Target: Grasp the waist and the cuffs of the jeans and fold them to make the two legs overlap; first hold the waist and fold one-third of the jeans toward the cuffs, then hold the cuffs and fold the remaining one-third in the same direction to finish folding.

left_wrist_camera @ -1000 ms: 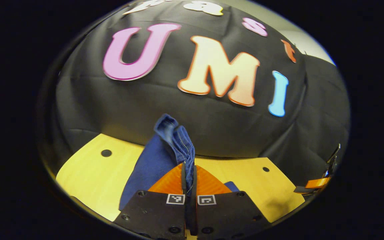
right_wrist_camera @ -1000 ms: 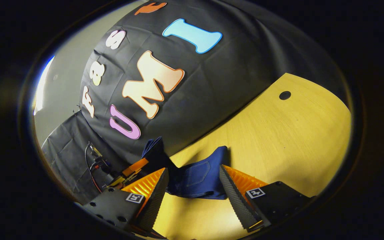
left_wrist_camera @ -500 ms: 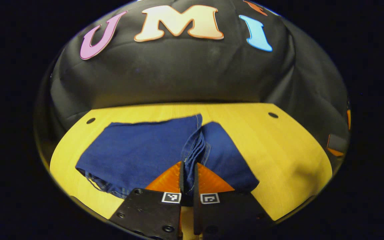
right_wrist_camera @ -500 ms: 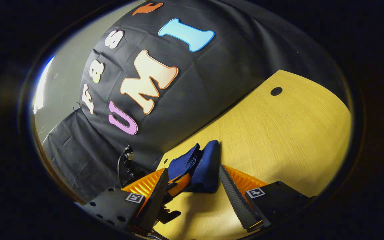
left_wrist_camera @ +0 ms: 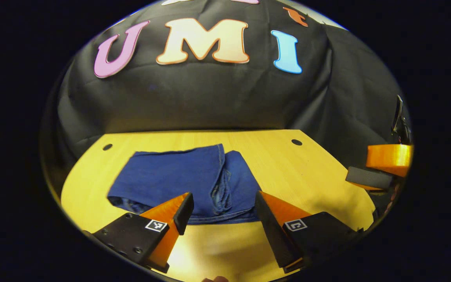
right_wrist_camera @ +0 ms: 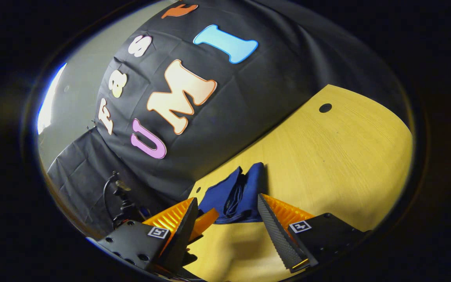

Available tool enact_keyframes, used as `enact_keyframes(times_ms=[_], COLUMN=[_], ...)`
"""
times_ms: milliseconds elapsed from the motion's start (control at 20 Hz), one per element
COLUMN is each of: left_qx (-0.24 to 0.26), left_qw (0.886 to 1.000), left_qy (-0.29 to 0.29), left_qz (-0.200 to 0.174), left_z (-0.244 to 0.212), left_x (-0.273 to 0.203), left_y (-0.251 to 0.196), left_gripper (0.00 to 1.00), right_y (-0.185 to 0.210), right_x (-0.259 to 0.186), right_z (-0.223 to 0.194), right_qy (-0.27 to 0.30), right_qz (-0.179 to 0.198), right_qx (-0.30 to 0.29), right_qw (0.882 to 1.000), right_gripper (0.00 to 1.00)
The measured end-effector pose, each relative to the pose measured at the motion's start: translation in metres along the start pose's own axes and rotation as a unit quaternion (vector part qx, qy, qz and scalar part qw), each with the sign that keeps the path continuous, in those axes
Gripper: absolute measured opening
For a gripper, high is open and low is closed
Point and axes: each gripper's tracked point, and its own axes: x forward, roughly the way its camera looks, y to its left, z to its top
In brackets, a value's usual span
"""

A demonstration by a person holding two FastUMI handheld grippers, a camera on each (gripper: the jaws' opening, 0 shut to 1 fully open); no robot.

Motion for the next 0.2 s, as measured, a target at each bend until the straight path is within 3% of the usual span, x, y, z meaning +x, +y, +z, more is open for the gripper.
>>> enact_keyframes(times_ms=[200], left_qx=[0.011], left_qw=[1.0], left_qy=[-0.019], left_qz=[0.003], left_z=[0.008], left_x=[-0.042], left_y=[0.041], left_gripper=[0.92], right_y=[0.039], right_x=[-0.003], right_z=[-0.005], right_qy=[-0.037], right_qz=[-0.017], right_qx=[-0.022], right_qw=[0.999], right_gripper=[0.95])
